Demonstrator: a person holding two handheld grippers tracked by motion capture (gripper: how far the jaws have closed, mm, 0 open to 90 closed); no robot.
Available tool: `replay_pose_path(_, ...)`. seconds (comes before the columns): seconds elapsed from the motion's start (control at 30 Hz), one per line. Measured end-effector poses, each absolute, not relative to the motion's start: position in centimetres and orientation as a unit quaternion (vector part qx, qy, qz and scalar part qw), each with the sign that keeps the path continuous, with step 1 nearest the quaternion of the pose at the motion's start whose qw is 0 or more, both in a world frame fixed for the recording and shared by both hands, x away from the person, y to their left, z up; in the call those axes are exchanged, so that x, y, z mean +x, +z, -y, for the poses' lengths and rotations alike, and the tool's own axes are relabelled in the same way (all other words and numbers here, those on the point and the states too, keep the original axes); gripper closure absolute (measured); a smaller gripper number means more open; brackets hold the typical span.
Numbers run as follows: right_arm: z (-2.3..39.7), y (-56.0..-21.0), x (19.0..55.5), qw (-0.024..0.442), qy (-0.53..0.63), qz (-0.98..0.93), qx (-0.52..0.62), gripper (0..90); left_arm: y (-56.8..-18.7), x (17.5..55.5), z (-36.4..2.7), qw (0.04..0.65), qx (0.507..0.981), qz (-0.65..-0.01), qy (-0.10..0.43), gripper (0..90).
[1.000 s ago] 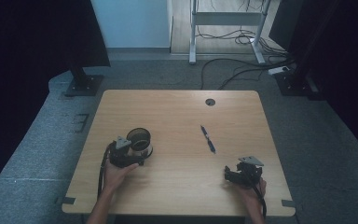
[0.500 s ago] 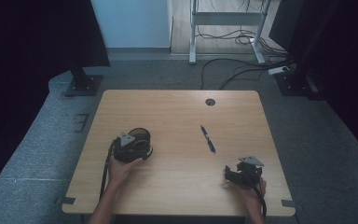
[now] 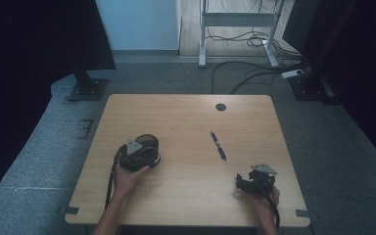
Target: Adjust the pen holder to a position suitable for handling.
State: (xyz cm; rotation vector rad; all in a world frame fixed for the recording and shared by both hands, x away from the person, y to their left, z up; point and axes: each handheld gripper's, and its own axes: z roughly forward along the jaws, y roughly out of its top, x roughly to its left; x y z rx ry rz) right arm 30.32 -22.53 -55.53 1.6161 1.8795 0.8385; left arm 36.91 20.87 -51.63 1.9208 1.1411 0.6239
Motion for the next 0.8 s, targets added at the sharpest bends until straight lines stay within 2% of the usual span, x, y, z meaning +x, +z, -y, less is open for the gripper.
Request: replay_pose_path(0.8, 22.5, -55.5, 30.3, 0.259, 0.31, -0.694, 0.596, 12.6, -49.1, 35.2, -19.0, 0.435, 0.761, -0.422, 0.233, 10.3)
